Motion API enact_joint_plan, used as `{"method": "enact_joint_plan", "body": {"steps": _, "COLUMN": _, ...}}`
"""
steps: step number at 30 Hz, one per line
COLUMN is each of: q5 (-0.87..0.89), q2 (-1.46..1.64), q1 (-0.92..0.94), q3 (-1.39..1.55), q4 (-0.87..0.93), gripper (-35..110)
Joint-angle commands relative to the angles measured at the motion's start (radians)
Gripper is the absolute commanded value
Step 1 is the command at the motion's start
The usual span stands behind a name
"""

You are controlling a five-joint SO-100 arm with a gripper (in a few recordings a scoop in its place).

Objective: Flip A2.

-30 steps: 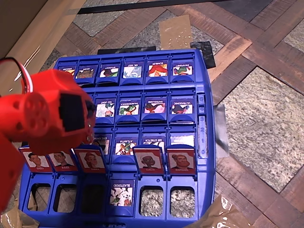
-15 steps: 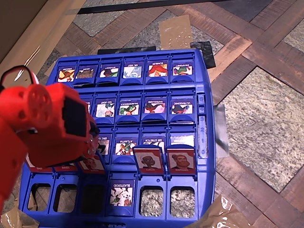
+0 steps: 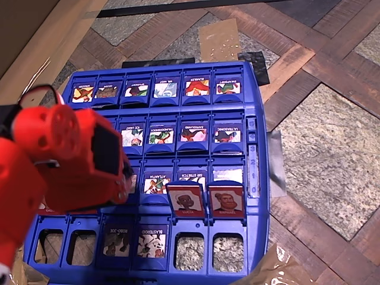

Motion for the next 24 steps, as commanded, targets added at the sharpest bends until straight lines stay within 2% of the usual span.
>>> {"method": "enact_joint_plan", "body": {"steps": 1, "q5": 0.017, "q2": 0.035, "q1": 0.012, "q3": -0.037, "q4": -0.101, "gripper": 0}}
{"method": "enact_joint_plan", "body": {"steps": 9, "q5": 0.017, "q2": 0.195, "q1": -0.002, "q3": 0.009, "q4": -0.397, "gripper": 0}}
{"method": "enact_joint_plan", "body": {"steps": 16, "q5": 0.017, "q2": 0.305, "q1": 0.000, "q3": 0.058, "q4": -0.561, "gripper": 0}}
{"method": "enact_joint_plan", "body": {"steps": 24, "q5": 0.014, "q2": 0.434, "q1": 0.003, "q3": 0.192, "q4": -0.831, "gripper": 0}}
